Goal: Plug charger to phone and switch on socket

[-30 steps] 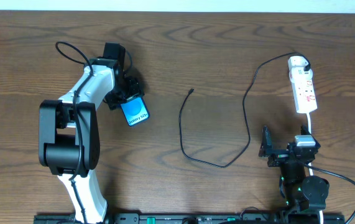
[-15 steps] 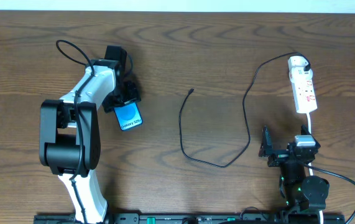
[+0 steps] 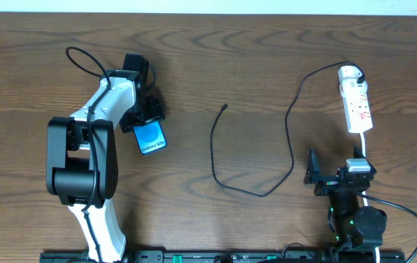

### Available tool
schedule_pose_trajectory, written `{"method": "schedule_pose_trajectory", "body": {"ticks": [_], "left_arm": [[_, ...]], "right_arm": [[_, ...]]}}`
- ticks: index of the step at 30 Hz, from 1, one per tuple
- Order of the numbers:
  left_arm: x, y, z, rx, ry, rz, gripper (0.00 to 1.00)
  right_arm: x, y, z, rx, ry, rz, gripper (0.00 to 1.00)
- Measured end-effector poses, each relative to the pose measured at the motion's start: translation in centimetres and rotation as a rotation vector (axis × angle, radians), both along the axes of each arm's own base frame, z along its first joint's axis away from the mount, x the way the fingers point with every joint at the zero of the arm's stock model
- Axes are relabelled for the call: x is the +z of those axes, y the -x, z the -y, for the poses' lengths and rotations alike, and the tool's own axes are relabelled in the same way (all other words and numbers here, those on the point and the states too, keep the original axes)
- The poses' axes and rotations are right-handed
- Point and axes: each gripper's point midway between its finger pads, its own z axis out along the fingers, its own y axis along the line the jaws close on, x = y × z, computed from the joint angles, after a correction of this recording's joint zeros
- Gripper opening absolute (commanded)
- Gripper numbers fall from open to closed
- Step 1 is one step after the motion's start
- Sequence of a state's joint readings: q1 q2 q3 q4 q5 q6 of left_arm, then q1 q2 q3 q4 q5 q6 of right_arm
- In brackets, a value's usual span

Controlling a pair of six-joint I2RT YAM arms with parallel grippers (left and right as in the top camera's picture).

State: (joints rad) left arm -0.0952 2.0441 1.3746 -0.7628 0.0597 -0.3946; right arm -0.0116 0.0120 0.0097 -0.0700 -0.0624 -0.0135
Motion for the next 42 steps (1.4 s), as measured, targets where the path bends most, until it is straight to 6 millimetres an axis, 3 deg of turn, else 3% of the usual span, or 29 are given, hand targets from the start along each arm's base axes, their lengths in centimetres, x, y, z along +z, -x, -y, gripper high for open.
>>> {"method": "schedule_pose_trajectory", "body": {"ticks": [1, 16, 42], "left_arm": [[0.0, 0.0, 0.0, 0.000, 0.000, 0.000, 0.77], [-0.1, 1.3, 0.4, -0.030, -0.016, -0.049, 0.88], [-0.3, 2.0, 0.9, 0.044, 0.014, -0.063, 0.88]], "right_arm": [[0.0, 0.0, 0.0, 0.000, 0.000, 0.000, 0.99], [0.0, 0.0, 0.0, 0.000, 0.000, 0.000, 0.99], [0.0, 0.0, 0.0, 0.000, 0.000, 0.000, 0.99]]}}
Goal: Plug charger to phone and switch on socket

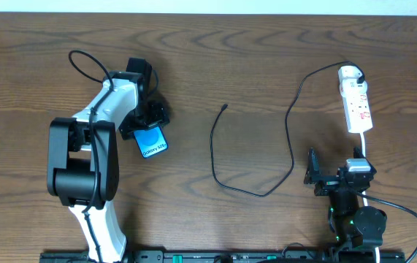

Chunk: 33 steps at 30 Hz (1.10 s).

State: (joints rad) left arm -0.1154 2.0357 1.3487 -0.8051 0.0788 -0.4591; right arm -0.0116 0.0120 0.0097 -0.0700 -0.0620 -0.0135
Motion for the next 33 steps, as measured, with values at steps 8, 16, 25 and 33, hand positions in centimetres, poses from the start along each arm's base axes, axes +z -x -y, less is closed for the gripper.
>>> {"method": "schedule_pose_trajectory", "body": {"ticks": [8, 16, 25, 33], "left_arm": [[-0.16, -0.10, -0.08, 0.020, -0.010, 0.045, 0.88], [-0.14, -0.16, -0.16, 0.035, -0.016, 0.053, 0.79], [-0.11, -0.18, -0.21, 0.038, -0.016, 0.054, 0.72], [-0.08, -0.19, -0.20, 0.037, -0.017, 0.055, 0.69]], "right_arm": [[0.00, 0.00, -0.01, 0.000, 0.000, 0.000, 0.99], [0.00, 0.00, 0.00, 0.000, 0.000, 0.000, 0.99], [0.00, 0.00, 0.00, 0.000, 0.000, 0.000, 0.99], [0.00, 0.00, -0.01, 0.000, 0.000, 0.000, 0.99]]}}
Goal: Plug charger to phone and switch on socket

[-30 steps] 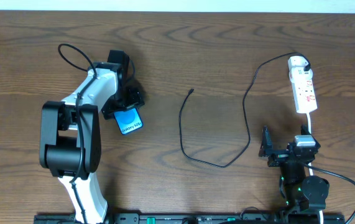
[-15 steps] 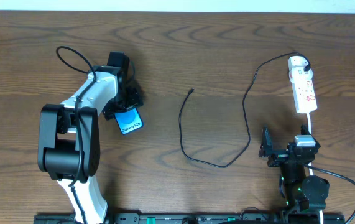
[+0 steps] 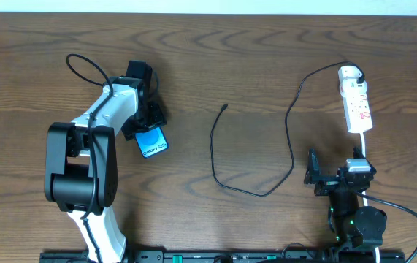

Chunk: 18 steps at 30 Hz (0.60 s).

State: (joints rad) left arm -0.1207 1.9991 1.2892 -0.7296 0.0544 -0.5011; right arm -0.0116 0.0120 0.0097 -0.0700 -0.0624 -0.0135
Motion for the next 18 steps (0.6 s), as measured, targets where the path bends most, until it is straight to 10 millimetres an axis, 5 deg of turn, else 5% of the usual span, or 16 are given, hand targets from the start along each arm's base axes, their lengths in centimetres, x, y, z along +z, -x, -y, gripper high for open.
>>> {"method": "schedule_pose_trajectory", "body": {"ticks": [18], "left_arm": [[0.11, 0.13, 0.01, 0.001, 0.002, -0.019, 0.69]], "right_arm": [[0.00, 0.00, 0.00, 0.000, 0.000, 0.000, 0.99]]}}
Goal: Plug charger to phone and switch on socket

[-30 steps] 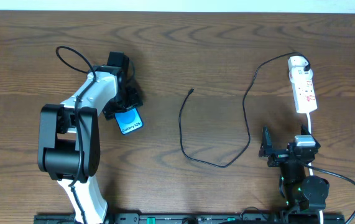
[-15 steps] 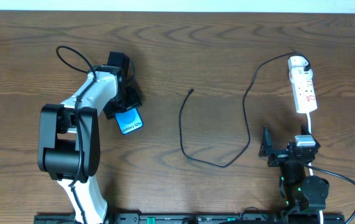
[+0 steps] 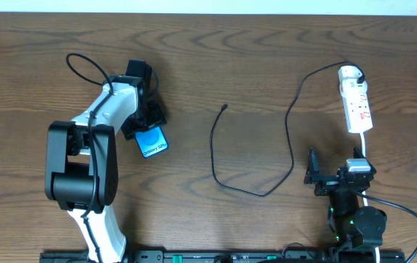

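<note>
A blue phone (image 3: 152, 142) lies flat on the wooden table, tilted a little, its screen up. My left gripper (image 3: 147, 120) sits over the phone's far end with its fingers at either side, apparently shut on it; the wrist hides the contact. The black charger cable (image 3: 215, 157) has its free plug end (image 3: 225, 108) lying loose to the right of the phone. From there it loops down and back up to the white power strip (image 3: 356, 98) at the far right. My right gripper (image 3: 312, 169) rests near the front edge below the strip, open and holding nothing.
The strip's white lead (image 3: 364, 146) runs down past the right arm's base. A black cable (image 3: 84, 62) loops off the left arm at the back left. Bare wood lies between the phone and the charger plug.
My left gripper was at the phone's far end throughout. After the first moment the gripper and the phone had shifted slightly toward the front right. Then the arm had eased back a little while the phone kept its place. The cable, strip and right arm have not moved.
</note>
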### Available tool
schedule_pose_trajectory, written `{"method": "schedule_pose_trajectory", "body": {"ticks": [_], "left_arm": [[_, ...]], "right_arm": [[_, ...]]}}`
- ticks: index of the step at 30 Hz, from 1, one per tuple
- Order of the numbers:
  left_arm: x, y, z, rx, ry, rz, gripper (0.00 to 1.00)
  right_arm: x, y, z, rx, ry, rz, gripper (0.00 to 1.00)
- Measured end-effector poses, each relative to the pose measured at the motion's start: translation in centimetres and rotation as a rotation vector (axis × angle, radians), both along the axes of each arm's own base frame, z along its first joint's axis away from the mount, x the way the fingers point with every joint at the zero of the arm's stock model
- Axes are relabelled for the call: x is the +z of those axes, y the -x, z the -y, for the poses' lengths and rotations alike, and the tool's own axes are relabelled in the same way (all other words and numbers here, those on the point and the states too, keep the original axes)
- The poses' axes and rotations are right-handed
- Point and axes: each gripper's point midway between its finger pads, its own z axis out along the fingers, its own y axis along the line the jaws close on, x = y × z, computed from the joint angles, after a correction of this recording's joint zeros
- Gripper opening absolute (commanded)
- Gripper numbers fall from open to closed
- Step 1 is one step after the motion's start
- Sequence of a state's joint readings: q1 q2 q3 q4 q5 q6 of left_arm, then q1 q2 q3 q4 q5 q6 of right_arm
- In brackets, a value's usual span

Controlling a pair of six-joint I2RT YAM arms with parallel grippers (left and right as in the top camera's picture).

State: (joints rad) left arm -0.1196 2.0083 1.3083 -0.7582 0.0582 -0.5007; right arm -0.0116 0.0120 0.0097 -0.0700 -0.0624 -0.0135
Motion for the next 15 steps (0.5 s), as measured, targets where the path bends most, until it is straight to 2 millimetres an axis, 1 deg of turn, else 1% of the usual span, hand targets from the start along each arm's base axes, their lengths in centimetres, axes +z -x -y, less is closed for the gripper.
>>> {"method": "schedule_pose_trajectory", "body": {"ticks": [15], "left_arm": [[0.16, 0.20, 0.46, 0.002, 0.027, -0.044, 0.69]], "right_arm": [[0.00, 0.00, 0.00, 0.000, 0.000, 0.000, 0.99]]}}
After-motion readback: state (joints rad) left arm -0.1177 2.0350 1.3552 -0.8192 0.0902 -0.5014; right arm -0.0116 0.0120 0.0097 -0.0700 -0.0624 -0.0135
